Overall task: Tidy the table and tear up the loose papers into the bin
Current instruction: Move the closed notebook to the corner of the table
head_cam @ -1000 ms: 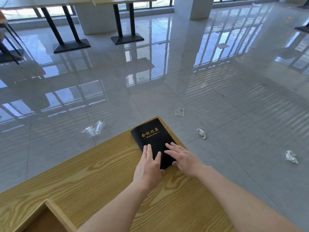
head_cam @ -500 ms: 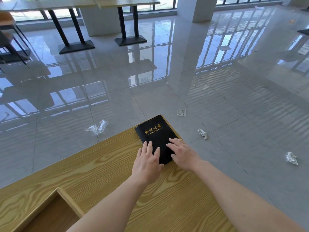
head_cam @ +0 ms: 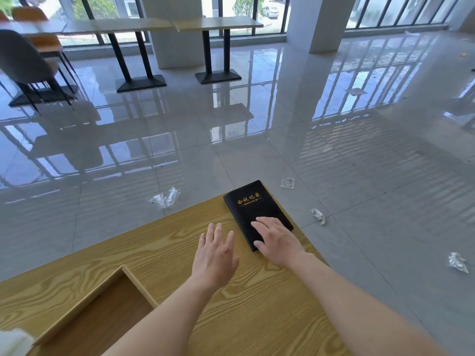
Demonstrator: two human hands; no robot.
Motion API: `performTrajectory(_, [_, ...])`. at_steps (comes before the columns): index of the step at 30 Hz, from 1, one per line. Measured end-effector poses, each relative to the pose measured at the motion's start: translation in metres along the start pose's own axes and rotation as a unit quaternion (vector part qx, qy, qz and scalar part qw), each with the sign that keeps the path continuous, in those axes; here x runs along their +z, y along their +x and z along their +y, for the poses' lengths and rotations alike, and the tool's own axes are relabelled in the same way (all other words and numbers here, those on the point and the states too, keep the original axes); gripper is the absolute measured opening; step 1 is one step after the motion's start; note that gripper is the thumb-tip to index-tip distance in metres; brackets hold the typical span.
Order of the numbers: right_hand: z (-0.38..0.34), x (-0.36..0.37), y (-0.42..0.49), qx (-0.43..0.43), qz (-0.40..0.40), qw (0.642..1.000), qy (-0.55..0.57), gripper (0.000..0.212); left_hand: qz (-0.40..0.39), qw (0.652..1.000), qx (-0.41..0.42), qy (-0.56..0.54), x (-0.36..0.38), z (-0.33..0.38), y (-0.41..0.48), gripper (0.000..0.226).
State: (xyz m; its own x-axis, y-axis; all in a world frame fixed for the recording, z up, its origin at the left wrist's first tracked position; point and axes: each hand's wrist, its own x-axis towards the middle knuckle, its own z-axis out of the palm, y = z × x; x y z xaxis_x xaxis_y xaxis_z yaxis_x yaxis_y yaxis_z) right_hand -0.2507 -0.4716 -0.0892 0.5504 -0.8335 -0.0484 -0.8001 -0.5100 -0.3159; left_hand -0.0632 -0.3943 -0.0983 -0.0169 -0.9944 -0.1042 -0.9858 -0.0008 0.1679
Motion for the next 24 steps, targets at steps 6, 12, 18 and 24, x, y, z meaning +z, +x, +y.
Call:
performTrajectory(6, [-0.050, 0.004, -0.020, -0.021, -0.001, 1.000, 0.008, 0.060, 0.026, 0.999, -0.024, 0.008, -0.015, -0.022, -0.046, 0.071])
performTrajectory(12, [-0.102, 0.010, -0.039, -0.063, -0.007, 0.998, 0.012, 0.062, 0.044, 0.997, -0.061, 0.023, -0.029, -0.049, -0.106, 0.073])
performTrajectory(18, [-0.152, 0.019, -0.057, -0.092, -0.015, 0.995, 0.042, 0.060, 0.062, 0.992, -0.109, 0.020, -0.041, -0.071, -0.162, 0.072])
performTrajectory(24, [-0.202, 0.033, -0.074, -0.131, -0.034, 0.989, 0.058, 0.060, 0.059, 0.984, -0.165, 0.011, -0.047, -0.091, -0.223, 0.071])
